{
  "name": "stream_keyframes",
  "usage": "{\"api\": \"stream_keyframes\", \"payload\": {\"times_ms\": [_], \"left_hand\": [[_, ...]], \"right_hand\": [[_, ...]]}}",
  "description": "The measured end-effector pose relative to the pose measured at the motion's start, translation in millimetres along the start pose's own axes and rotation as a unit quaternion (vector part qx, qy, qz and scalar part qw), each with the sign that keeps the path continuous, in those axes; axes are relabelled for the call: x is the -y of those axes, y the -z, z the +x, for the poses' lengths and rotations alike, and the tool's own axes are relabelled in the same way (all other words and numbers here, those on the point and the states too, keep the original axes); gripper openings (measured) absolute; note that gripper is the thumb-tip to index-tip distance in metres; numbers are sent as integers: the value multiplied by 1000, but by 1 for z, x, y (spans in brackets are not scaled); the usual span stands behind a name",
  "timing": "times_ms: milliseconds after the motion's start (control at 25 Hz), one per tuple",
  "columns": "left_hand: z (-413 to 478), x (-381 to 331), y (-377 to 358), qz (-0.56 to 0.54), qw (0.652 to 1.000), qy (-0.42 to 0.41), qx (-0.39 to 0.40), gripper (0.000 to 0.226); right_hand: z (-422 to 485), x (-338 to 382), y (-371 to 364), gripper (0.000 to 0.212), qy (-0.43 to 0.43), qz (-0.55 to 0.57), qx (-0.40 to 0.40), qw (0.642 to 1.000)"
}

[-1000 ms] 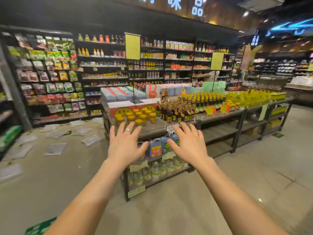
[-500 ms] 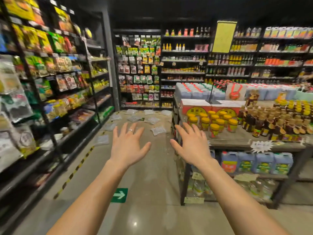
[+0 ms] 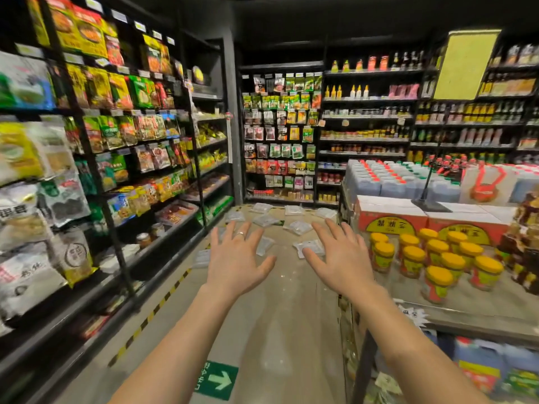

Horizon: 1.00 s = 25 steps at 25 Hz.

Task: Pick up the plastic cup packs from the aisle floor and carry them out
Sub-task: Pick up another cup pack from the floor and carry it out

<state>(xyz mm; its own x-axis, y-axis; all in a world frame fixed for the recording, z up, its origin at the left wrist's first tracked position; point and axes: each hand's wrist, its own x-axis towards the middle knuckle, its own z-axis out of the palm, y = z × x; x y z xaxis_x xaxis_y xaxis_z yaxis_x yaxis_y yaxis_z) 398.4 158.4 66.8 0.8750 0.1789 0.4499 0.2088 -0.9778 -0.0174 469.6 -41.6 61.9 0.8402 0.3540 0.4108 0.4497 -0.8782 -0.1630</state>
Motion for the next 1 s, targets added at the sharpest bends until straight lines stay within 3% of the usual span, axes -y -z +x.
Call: {"api": "stream_keyframes", "payload": {"times_ms": [560,1000], "left_hand": [[182,41,-109,-23,999,24,3,70],[397,173,-197,-19,999,-7,-29,69]], "right_hand": [[200,-17,-94,64,13,32,16,999],[428,56,-191,64,-11,38,-16,999]]}}
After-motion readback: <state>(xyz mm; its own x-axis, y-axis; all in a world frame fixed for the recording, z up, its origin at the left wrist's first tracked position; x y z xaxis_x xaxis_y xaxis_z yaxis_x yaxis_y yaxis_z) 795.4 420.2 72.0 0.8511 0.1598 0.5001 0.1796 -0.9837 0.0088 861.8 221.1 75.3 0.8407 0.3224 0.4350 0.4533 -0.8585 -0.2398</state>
